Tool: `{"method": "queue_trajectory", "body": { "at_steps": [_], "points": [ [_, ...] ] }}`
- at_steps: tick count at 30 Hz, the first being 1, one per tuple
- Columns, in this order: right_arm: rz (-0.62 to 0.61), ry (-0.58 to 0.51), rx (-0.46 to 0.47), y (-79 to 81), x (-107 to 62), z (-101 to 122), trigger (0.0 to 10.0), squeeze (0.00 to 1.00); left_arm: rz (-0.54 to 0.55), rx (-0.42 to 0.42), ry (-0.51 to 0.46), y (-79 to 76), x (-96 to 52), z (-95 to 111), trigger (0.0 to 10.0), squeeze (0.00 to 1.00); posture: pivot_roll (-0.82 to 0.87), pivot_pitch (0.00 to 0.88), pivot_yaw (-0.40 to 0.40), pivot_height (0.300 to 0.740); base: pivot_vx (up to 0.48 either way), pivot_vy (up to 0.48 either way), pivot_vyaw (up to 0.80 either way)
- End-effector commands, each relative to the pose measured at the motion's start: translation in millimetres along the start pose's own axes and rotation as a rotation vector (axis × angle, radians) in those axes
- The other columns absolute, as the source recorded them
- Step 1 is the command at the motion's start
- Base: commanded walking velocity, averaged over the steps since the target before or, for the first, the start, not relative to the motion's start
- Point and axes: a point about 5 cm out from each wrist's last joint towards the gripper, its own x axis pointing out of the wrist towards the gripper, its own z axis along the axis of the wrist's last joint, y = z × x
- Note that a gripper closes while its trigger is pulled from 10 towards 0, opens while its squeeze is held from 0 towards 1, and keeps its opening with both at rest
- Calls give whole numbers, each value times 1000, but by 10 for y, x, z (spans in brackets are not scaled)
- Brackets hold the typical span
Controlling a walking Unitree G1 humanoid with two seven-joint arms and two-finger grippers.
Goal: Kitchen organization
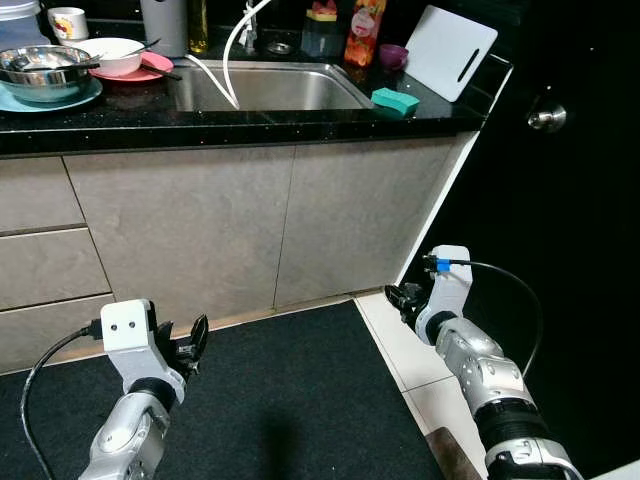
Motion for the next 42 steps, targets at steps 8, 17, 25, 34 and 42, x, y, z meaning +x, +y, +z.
{"method": "queue_trajectory", "body": {
  "at_steps": [8,17,25,34,42],
  "points": [
    [128,-33,18,77,-14,-10,10000,0,25,10,-15,-14,58,-14,10000,0,178,0,-146,740,0,0,200],
    [164,-37,81,85,-1,-26,10000,0,44,6,-17,-8,159,-24,10000,0,195,0,-151,740,0,0,766],
    [164,-43,100,95,32,-26,10000,0,-1,4,28,-8,234,-55,10000,0,218,0,-131,740,0,0,670],
    [165,-55,108,148,74,-28,10000,0,-71,67,66,-10,421,-50,10000,0,206,0,-102,740,0,0,593],
    [159,-41,93,175,98,-65,10000,0,-97,29,110,26,512,-113,10000,0,217,0,-49,740,0,0,302]
  ]
}}
